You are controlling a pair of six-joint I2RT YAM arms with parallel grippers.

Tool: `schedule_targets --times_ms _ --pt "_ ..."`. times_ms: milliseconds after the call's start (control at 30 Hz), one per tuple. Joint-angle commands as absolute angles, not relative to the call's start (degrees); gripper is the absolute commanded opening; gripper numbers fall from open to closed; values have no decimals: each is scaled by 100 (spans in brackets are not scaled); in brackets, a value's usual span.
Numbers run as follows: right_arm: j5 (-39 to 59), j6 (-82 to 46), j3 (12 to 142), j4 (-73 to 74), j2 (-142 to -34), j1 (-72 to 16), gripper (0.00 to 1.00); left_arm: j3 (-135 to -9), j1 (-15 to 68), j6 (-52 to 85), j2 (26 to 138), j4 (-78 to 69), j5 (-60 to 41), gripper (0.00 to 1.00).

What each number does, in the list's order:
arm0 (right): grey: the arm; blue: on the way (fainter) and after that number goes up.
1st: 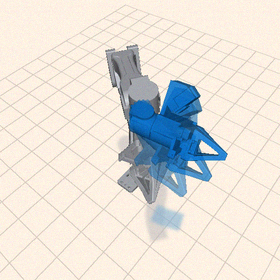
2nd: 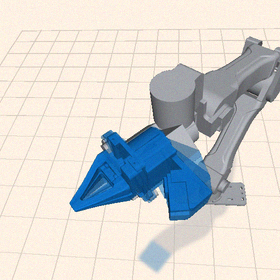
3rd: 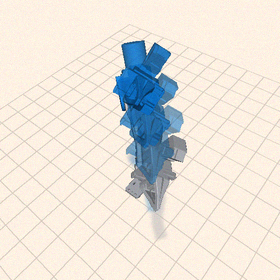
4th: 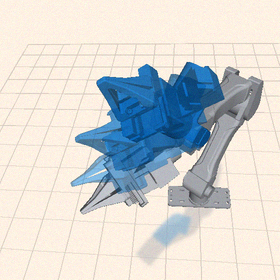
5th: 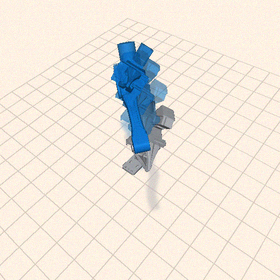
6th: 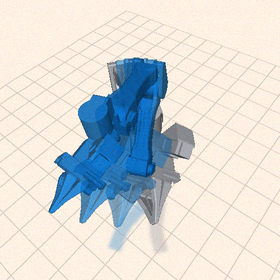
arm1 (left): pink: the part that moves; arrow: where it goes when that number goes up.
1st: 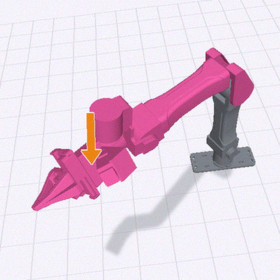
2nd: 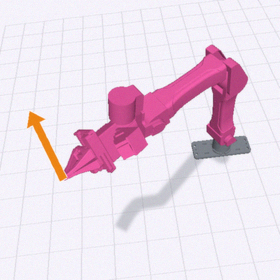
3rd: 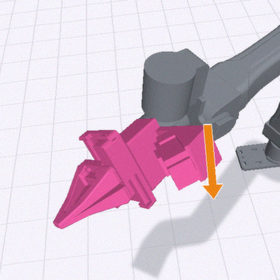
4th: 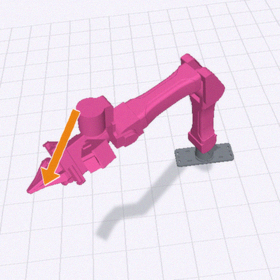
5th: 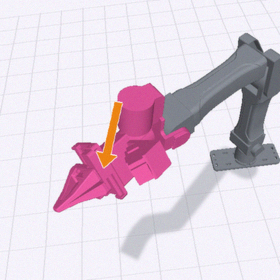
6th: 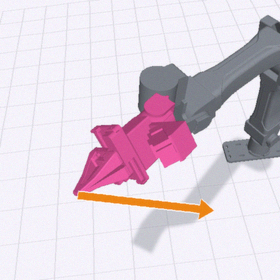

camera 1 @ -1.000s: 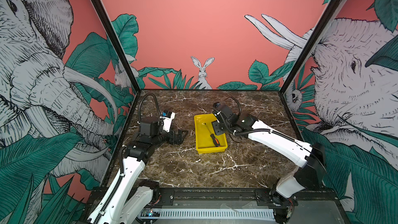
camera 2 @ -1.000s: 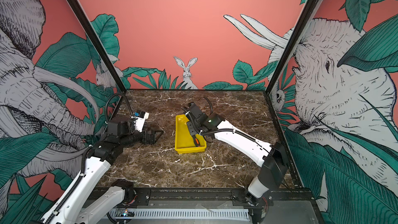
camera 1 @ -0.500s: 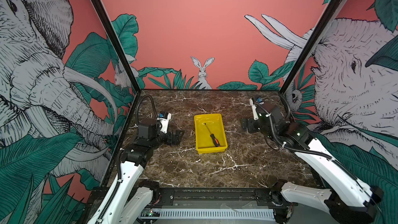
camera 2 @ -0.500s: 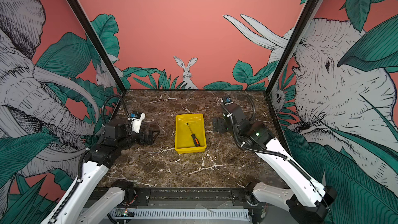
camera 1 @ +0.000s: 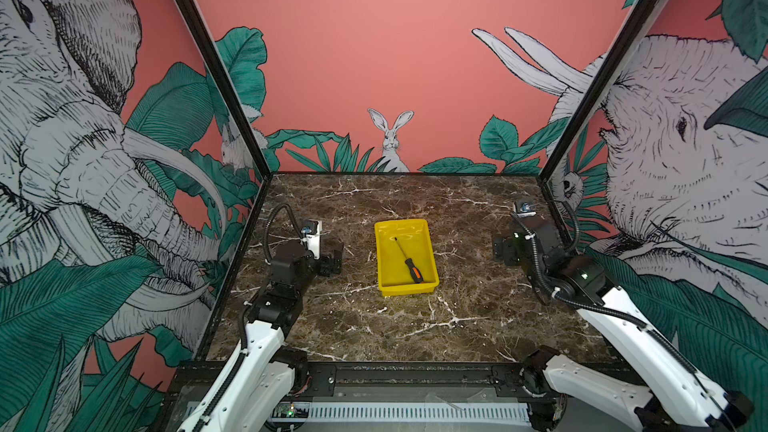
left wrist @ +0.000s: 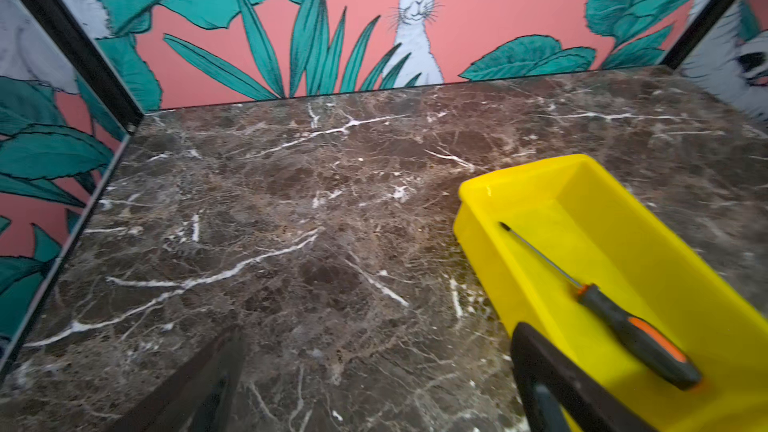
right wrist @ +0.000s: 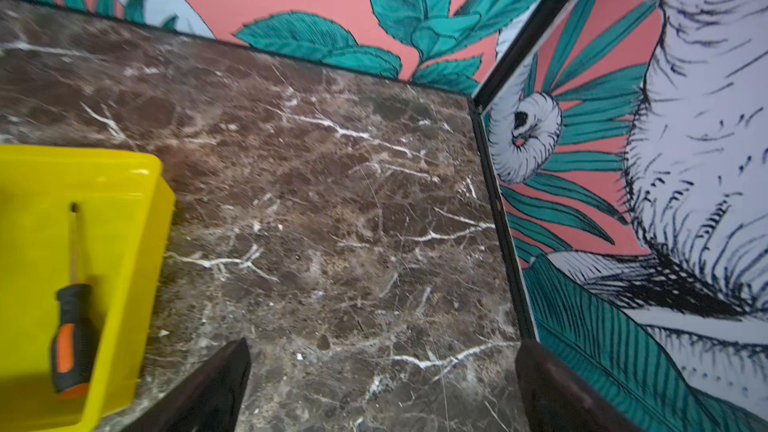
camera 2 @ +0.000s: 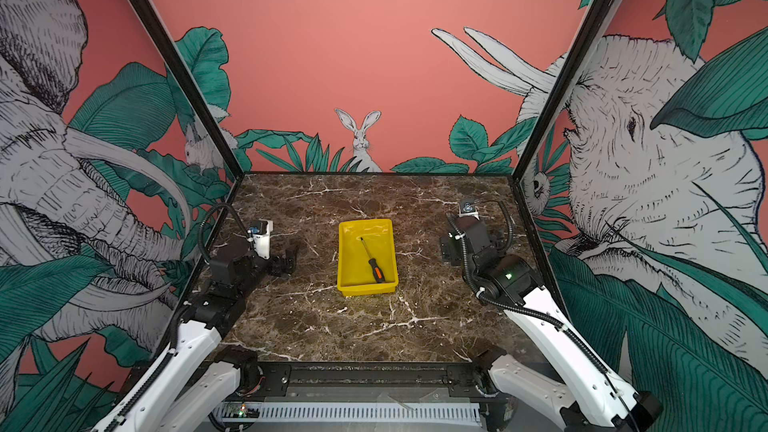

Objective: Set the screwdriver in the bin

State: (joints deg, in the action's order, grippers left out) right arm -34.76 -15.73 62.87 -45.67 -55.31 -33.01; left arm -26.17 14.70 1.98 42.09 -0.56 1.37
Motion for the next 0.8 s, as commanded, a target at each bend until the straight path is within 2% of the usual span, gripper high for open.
schedule_targets --times_ms 0,67,167,400,600,767 --pt "-3881 -1165 5818 -3877 -5590 -3183 99 -2086 1481 -448 4436 -2028 890 100" --pt "-4034 -959 5381 -3331 -5502 -3166 99 -2117 1464 -515 4751 -2169 1176 100" --pt "-3895 -740 4859 -2675 -5272 -3092 99 -2123 1451 -741 5201 -2491 1024 100" --pt "-2742 -538 4412 -2190 -5195 -2412 99 -2354 1401 -947 5731 -2549 1450 100" --pt "-1890 -421 3779 -1013 -5037 -1869 99 -2189 762 -707 5927 -2958 761 100" --pt "-1473 -54 3694 -570 -5614 -1345 99 -1947 473 -818 6006 -3263 681 100"
